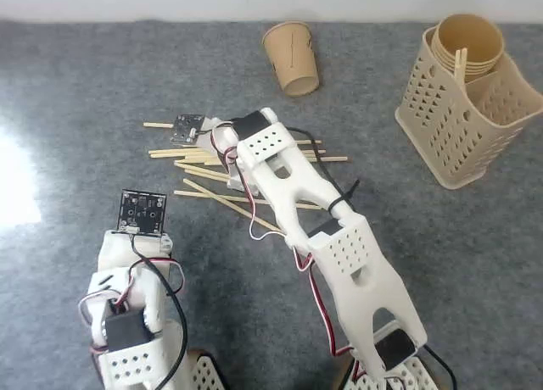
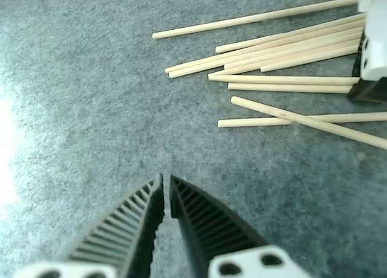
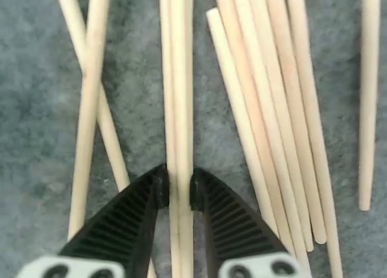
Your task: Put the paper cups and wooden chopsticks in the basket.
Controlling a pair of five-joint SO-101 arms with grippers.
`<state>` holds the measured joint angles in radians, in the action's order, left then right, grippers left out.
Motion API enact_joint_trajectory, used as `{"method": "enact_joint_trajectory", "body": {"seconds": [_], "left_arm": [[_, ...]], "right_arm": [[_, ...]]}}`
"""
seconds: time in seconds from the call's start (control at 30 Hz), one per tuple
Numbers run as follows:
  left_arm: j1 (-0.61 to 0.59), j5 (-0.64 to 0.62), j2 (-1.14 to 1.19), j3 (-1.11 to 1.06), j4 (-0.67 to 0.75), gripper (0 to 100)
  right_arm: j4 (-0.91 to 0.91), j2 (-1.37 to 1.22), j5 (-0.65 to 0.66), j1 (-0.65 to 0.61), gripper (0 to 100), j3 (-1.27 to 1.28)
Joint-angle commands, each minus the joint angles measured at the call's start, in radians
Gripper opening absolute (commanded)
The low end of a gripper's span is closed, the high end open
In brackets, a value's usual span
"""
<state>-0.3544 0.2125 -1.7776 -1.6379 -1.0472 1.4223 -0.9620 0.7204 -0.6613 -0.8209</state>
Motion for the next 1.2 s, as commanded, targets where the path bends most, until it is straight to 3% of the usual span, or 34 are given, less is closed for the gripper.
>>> {"method": "enact_joint_trajectory", "body": {"seconds": [0.0, 0.43, 0.87, 0.97, 1.17], "left_arm": [[0.006, 0.015, -0.011, 0.004, 0.025, 2], [0.006, 0.017, -0.011, -0.002, 0.026, 2], [0.005, 0.017, -0.011, -0.005, 0.026, 2], [0.003, 0.017, -0.011, -0.005, 0.026, 2], [0.003, 0.017, -0.011, -0.007, 0.025, 2]], "right_arm": [[0.056, 0.061, 0.017, 0.002, 0.8, -0.055], [0.366, 0.312, -0.04, 0.001, 0.7, -0.385], [0.378, 0.72, -0.117, -0.025, 0.6, -0.43], [0.372, 0.843, -0.117, 0.059, 0.6, -0.43], [0.315, 0.929, -0.118, 0.415, 0.7, -0.436]]}}
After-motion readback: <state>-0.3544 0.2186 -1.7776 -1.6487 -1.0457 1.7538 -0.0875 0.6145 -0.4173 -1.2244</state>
